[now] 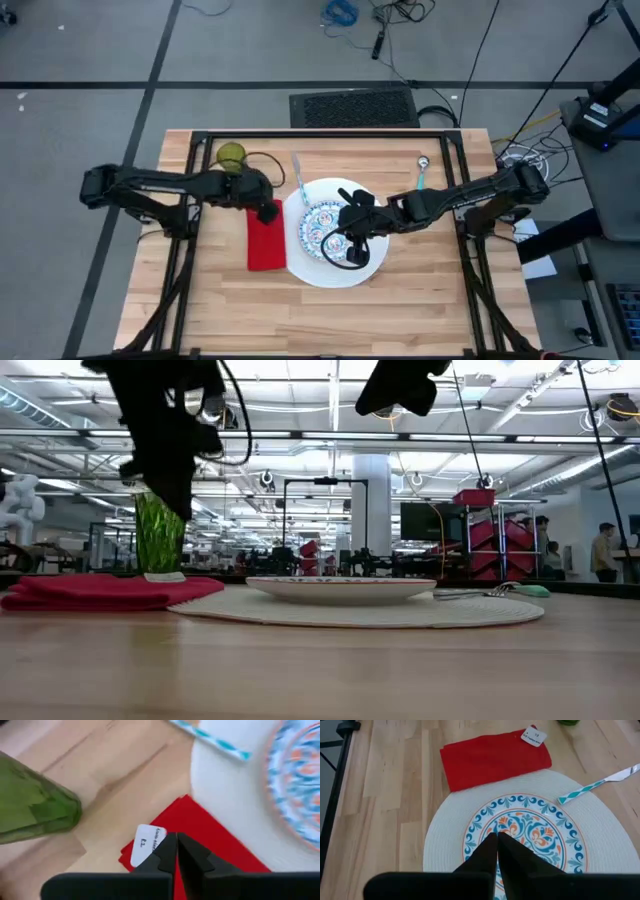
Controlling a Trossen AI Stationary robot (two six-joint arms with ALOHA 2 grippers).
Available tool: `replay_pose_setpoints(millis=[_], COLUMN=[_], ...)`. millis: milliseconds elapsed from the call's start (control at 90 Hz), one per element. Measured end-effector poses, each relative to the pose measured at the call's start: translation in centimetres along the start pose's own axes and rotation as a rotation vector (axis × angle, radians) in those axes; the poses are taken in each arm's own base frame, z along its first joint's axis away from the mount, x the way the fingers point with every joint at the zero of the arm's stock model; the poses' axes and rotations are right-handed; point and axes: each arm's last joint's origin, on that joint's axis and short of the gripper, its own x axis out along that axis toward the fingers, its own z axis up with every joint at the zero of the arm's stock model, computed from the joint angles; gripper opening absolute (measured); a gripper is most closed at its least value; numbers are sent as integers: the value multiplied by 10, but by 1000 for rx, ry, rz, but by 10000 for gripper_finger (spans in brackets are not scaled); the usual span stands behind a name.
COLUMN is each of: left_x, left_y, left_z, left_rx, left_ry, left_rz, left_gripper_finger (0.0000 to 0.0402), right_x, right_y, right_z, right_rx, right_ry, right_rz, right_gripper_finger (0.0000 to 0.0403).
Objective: Set table place
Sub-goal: Put the white fork on top of the red table napkin on the white tablemat
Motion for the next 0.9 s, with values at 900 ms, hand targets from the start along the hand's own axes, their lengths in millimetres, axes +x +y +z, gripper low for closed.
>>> replay_pose_setpoints(millis=[900], left_x=[47], left_y=[-79], left_z=[-123], left_rx=[235], left_ry=[308], left_rz=[-408], left_gripper_finger=[0], right_x=[-1], right_y=[-5], right_z=[-11], right_rx=[-61], right_ry=[123], right_rz=[-11], right_gripper_finger=[0])
